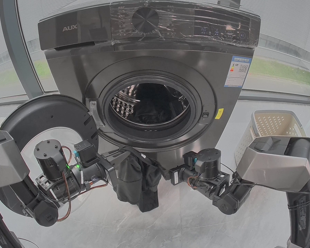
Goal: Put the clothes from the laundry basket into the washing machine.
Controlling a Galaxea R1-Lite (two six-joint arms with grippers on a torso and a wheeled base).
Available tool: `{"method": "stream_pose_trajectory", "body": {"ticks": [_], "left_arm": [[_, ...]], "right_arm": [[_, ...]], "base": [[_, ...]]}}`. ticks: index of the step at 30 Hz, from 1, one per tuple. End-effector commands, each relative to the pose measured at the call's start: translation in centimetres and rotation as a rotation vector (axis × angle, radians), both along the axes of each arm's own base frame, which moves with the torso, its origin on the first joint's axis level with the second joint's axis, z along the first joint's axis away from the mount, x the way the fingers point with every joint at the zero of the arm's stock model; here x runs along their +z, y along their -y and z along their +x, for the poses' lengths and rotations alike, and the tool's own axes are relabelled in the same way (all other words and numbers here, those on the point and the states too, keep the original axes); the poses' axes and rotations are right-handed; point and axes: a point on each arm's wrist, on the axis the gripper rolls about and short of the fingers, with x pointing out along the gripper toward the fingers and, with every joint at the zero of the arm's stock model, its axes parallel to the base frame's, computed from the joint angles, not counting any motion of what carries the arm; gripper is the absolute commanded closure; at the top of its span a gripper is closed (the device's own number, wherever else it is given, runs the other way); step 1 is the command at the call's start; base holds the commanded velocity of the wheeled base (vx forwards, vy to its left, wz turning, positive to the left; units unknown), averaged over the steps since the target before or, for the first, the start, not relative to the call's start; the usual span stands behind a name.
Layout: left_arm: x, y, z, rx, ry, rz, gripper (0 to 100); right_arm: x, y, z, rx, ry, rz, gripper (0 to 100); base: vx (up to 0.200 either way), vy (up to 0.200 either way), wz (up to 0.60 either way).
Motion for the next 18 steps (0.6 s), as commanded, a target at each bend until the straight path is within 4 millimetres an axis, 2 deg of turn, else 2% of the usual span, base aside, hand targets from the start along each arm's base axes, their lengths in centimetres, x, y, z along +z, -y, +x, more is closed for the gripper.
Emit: {"method": "stream_pose_trajectory", "body": {"ticks": [1,7,18], "left_arm": [[0.0,0.0,0.0,-0.002,0.000,0.000,100],[0.0,0.0,-0.1,-0.003,0.002,-0.001,100],[0.1,0.1,0.0,-0.002,0.003,-0.002,100]], "right_arm": [[1.0,1.2,0.3,-0.030,0.010,0.006,0],[0.7,0.8,0.0,-0.018,0.002,0.001,0],[-0.5,-0.3,-2.4,0.053,-0.039,-0.032,0]], "base": [[0.000,0.000,0.00],[0.000,0.000,0.00],[0.000,0.000,0.00]]}}
